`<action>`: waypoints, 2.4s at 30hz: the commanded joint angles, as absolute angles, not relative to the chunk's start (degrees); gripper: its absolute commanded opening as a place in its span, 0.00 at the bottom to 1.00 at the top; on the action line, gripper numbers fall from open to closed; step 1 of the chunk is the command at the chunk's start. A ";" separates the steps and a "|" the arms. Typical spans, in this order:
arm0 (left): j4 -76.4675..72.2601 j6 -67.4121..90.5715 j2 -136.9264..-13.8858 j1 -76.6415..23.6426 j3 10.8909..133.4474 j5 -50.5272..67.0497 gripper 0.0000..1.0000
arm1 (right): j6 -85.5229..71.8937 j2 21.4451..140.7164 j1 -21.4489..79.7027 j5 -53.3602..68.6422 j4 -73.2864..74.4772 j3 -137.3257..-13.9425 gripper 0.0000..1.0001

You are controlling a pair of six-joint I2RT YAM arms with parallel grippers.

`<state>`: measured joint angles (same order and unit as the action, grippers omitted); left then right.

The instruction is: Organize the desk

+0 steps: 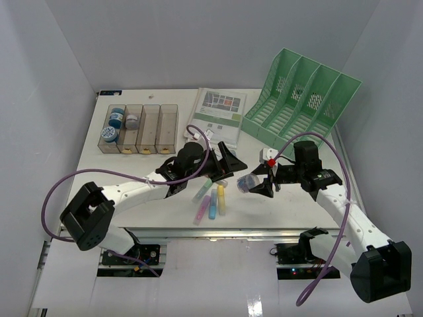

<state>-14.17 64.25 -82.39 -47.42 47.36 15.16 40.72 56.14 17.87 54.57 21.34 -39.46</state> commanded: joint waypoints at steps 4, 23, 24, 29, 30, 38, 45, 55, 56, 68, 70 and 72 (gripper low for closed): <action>-13.17 60.99 -81.92 -47.68 48.41 16.70 0.98 | 39.72 55.12 18.02 58.23 19.73 -40.22 0.18; -15.00 60.56 -86.66 -47.81 50.01 22.14 0.98 | 36.29 60.29 18.11 57.14 14.68 -40.85 0.18; -15.21 60.56 -86.66 -47.81 49.89 22.33 0.98 | 36.30 60.62 18.11 57.07 14.62 -40.93 0.18; -15.27 60.44 -87.36 -47.81 49.92 23.08 0.98 | 35.83 61.40 18.11 56.87 13.57 -41.57 0.18; -15.16 60.52 -87.45 -47.81 49.97 23.16 0.98 | 35.73 61.66 18.11 56.87 13.40 -41.71 0.18; -14.56 60.47 -89.50 -47.84 50.31 23.90 0.92 | 35.15 62.99 18.28 56.16 11.74 -41.69 0.21; -15.27 60.29 -90.67 -48.16 51.35 23.82 0.69 | 34.89 63.58 18.79 55.39 10.86 -41.19 0.26; -16.84 60.56 -91.77 -48.76 51.45 26.54 0.16 | 34.72 63.90 19.16 54.26 10.18 -40.71 0.42; -16.81 60.50 -91.76 -48.72 51.36 26.36 0.11 | 34.72 63.78 19.16 54.11 10.31 -40.69 0.48; 11.09 46.06 -84.18 -45.74 55.08 12.23 0.00 | 39.80 58.50 15.29 54.04 16.86 -42.48 0.98; 15.19 43.55 -82.05 -43.05 54.93 11.02 0.00 | 40.35 56.42 14.48 54.27 17.36 -42.11 0.98; 18.61 40.94 -80.04 -40.11 55.22 10.20 0.00 | 40.51 54.86 13.84 54.36 17.41 -41.54 0.98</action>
<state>7.67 48.43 -87.36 -45.77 52.91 15.57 38.20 58.92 15.23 52.65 15.93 -39.75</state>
